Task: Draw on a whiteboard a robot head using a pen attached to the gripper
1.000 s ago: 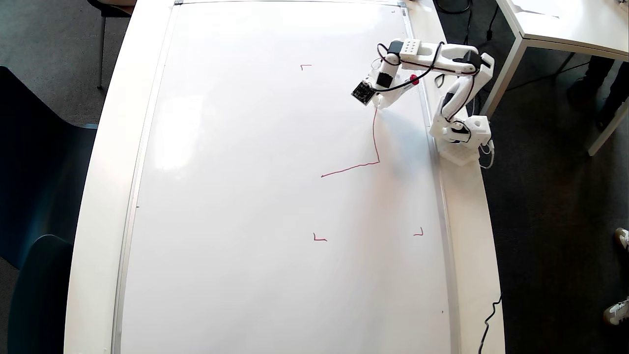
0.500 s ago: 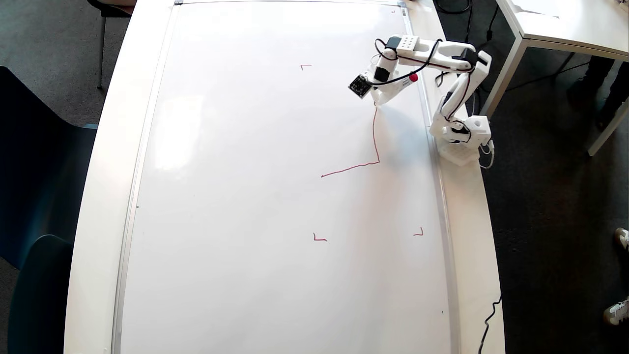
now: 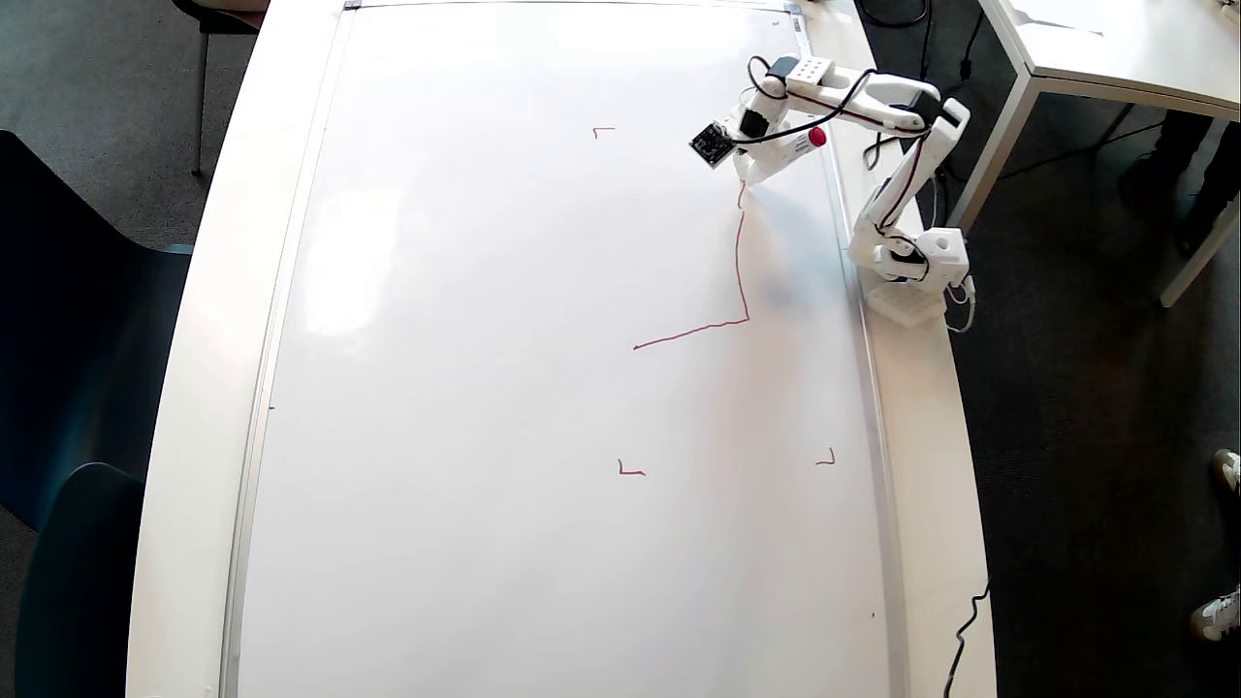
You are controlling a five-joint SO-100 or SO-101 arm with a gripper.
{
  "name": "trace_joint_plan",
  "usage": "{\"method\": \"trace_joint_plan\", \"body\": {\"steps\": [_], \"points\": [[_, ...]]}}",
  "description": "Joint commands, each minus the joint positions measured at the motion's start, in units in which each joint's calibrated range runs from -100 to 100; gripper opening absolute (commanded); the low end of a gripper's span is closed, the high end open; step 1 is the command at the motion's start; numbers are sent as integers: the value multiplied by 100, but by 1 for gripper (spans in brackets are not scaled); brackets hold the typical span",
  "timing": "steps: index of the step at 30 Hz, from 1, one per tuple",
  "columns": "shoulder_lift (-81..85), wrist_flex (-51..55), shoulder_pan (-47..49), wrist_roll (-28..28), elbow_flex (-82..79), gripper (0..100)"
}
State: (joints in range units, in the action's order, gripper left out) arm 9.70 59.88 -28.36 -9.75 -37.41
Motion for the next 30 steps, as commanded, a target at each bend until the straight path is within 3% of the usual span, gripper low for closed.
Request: {"method": "trace_joint_plan", "body": {"steps": [1,30], "points": [[15,-89,-26,69,205,1],[-2131,-98,1027,-1,2729,1]]}}
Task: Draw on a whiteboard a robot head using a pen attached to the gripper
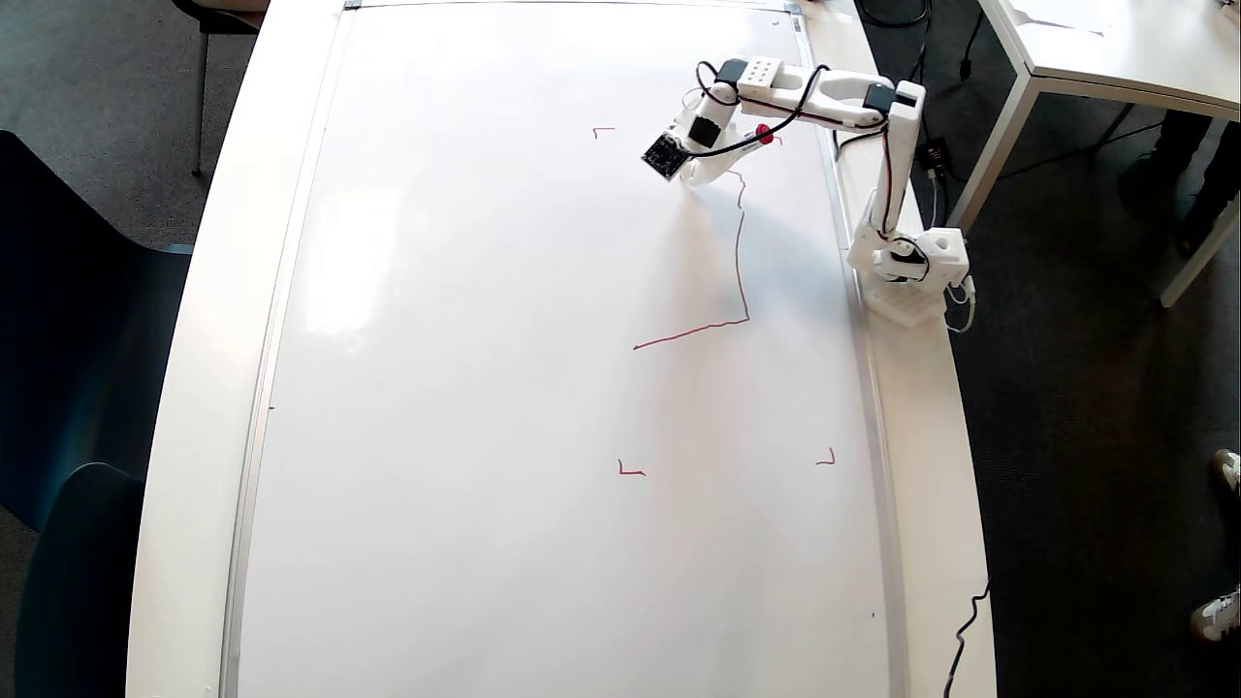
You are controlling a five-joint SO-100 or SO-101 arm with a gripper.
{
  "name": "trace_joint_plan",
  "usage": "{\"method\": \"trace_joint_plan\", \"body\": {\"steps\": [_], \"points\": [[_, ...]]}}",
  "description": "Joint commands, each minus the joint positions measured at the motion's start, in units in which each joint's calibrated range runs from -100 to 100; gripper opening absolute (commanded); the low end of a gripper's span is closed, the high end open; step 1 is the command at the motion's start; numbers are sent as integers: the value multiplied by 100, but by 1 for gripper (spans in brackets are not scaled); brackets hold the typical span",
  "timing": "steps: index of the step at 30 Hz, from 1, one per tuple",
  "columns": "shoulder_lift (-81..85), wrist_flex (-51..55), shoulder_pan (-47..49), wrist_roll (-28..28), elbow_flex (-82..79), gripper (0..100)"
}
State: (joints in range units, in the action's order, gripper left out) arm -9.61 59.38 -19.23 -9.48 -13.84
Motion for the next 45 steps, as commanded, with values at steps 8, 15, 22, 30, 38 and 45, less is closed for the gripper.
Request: {"method": "trace_joint_plan", "body": {"steps": [8,15,22,30,38,45], "points": [[-728,-47,269,-119,1135,1],[-1139,-229,505,-156,1743,1],[-1399,-412,829,-156,2133,1],[-1349,-368,1256,-279,2070,1],[-1340,-342,1905,-531,1961,1],[-1332,-334,2450,-687,1897,1]]}}
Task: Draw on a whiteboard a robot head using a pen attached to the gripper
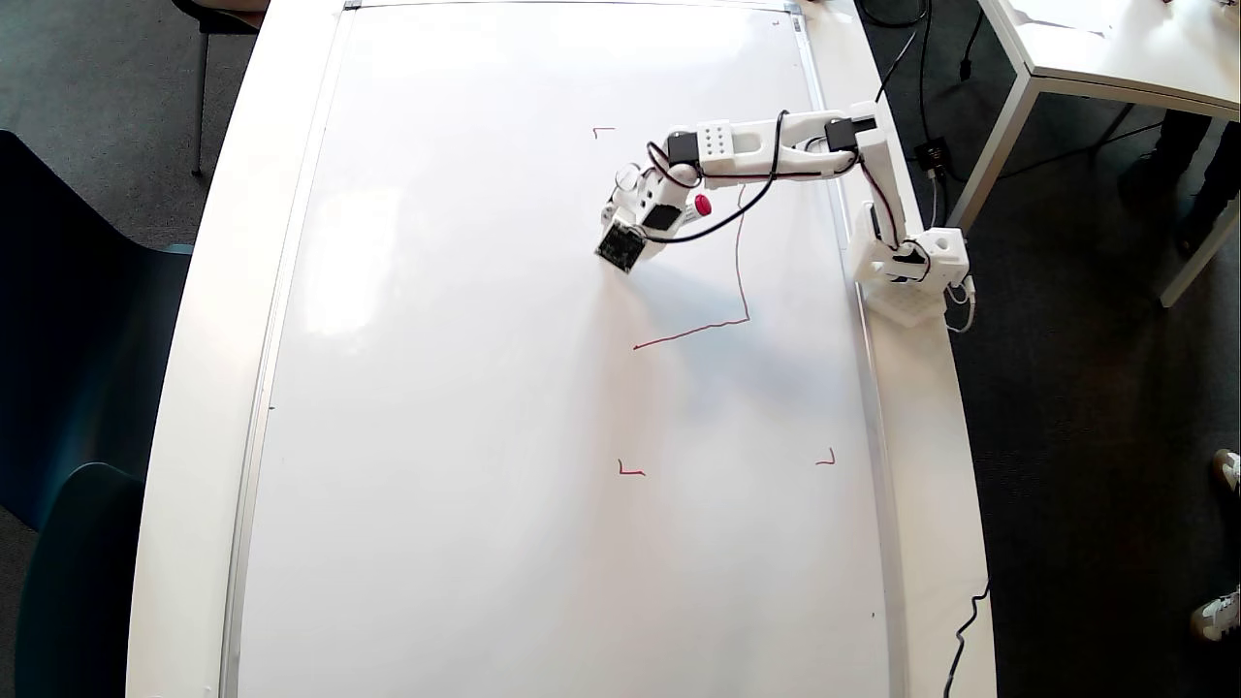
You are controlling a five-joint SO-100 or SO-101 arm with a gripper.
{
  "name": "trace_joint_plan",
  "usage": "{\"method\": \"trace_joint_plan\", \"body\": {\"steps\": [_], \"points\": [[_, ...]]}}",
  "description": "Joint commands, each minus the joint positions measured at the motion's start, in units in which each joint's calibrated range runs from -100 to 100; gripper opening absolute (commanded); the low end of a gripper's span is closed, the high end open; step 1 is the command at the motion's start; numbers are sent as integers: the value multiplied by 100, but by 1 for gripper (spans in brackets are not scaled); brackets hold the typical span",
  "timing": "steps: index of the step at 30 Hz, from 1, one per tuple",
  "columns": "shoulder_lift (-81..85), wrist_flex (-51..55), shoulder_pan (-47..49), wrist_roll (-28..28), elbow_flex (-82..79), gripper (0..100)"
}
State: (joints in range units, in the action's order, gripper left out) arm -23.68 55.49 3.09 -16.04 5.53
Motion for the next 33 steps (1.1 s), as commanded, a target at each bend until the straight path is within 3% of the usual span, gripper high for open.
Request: {"method": "trace_joint_plan", "body": {"steps": [1,33], "points": [[74,55,269,-32,-58,1],[326,124,1654,-680,-512,1]]}}
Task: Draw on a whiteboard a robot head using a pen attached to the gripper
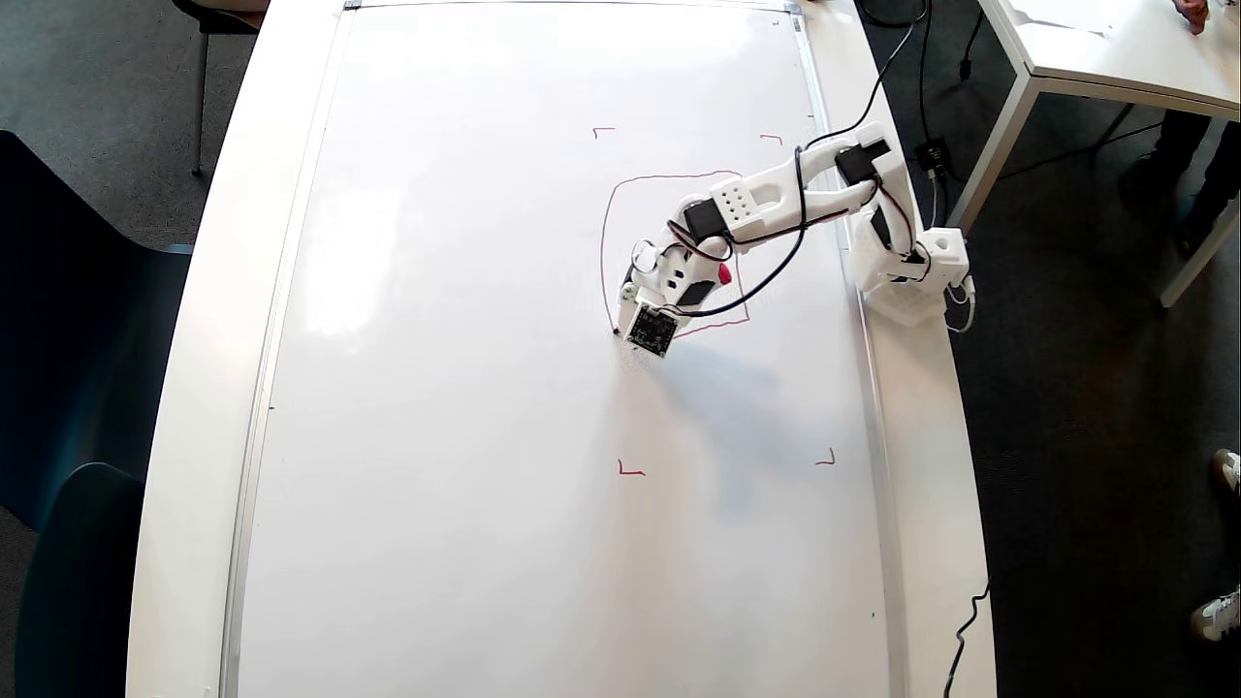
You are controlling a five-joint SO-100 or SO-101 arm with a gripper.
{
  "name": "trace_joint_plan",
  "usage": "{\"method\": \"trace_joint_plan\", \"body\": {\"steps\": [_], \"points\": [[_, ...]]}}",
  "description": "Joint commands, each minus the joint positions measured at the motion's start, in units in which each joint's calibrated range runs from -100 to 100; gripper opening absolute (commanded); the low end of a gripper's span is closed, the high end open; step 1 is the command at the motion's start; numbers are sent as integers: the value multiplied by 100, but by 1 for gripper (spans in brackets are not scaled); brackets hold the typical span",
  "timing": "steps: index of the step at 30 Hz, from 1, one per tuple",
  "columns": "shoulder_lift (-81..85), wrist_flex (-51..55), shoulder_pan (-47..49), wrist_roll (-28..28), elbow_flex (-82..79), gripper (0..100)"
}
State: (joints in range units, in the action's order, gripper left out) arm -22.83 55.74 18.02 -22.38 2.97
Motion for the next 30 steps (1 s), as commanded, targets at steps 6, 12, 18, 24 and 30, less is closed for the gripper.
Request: {"method": "trace_joint_plan", "body": {"steps": [6,12,18,24,30], "points": [[400,90,279,-105,-510,1],[400,99,345,-95,-492,1],[434,38,330,-57,-292,1],[593,47,323,88,171,1],[979,134,50,131,-56,1]]}}
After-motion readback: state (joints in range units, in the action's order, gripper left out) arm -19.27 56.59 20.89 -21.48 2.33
